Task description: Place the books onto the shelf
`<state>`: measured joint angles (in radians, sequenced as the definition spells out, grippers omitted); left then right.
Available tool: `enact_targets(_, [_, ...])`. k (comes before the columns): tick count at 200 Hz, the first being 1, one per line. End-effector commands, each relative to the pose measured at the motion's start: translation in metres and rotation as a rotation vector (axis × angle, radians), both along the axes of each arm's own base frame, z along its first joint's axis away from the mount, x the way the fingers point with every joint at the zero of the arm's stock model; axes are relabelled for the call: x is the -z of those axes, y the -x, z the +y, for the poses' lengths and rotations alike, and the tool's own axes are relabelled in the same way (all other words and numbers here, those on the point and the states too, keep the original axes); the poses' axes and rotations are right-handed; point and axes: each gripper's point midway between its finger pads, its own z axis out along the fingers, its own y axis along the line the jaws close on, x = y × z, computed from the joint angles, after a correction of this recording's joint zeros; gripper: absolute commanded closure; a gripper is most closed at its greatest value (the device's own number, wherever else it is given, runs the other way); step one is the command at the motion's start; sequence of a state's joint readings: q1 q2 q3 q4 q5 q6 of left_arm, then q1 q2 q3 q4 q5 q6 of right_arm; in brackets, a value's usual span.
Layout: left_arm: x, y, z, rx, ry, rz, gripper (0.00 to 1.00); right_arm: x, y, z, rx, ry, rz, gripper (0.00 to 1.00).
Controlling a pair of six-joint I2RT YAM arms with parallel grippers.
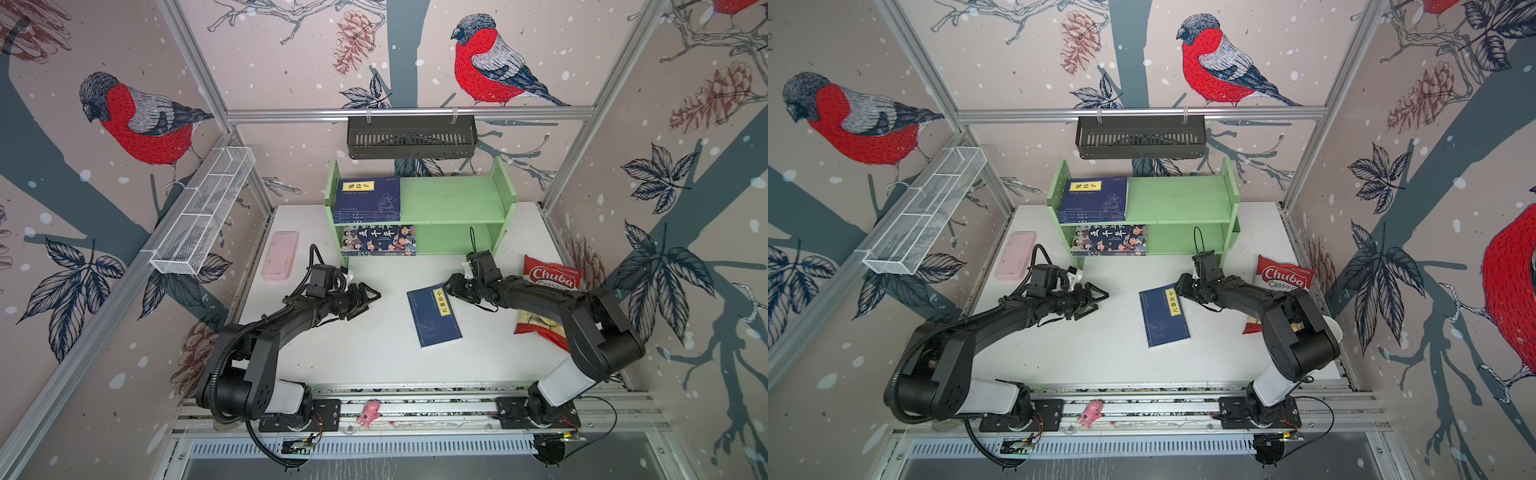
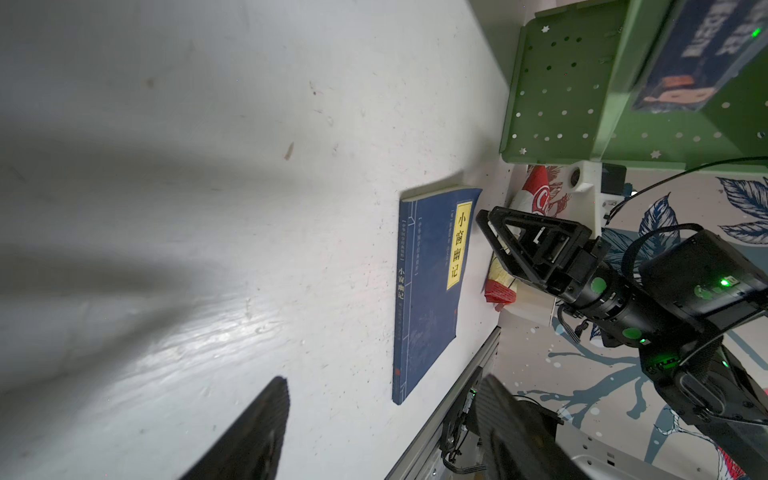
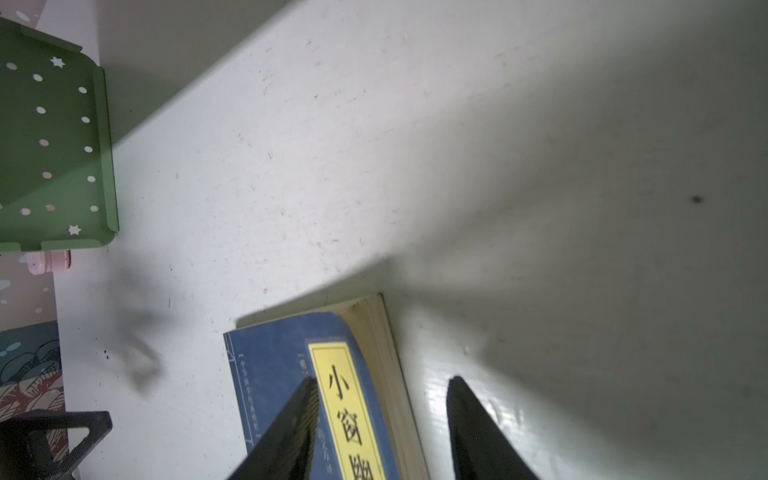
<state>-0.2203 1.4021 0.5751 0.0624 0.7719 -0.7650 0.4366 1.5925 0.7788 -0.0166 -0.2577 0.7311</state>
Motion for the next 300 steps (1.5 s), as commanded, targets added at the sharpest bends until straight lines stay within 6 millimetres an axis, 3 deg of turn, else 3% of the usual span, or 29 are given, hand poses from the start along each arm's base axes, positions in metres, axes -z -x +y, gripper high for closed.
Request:
enact_targets(1, [-0.007, 0.003, -0.005, 0.012, 0.030, -0.051, 0.27, -0.005, 0.010, 0.001, -0.002, -0.006, -0.002, 0.47])
enact_targets(105, [0.011, 0.024, -0.022, 0.077, 0.018, -0.038, 0.25, 0.017, 0.040, -0.004, -0.010, 0.078, 0.046, 0.47])
enact_targets(143, [0.020, 0.027, -0.032, 0.111, 0.013, -0.018, 0.25, 0.014, 0.054, 0.017, -0.095, 0.013, 0.065, 0.47])
enact_targets(195, [0.036, 0.030, -0.037, 0.129, 0.007, 0.029, 0.25, 0.013, 0.078, 0.063, -0.230, -0.080, 0.101, 0.48])
enact_targets(232, [0.046, 0.038, -0.038, 0.143, -0.009, 0.047, 0.25, 0.014, 0.083, 0.087, -0.261, -0.122, 0.105, 0.48])
enact_targets(275, [0.053, 0.044, -0.041, 0.159, -0.001, 0.079, 0.25, 0.021, 0.083, 0.100, -0.265, -0.155, 0.121, 0.48])
enact_targets(300, [0.044, 0.040, -0.044, 0.162, 0.029, 0.049, 0.25, 0.023, 0.085, 0.100, -0.262, -0.164, 0.125, 0.48])
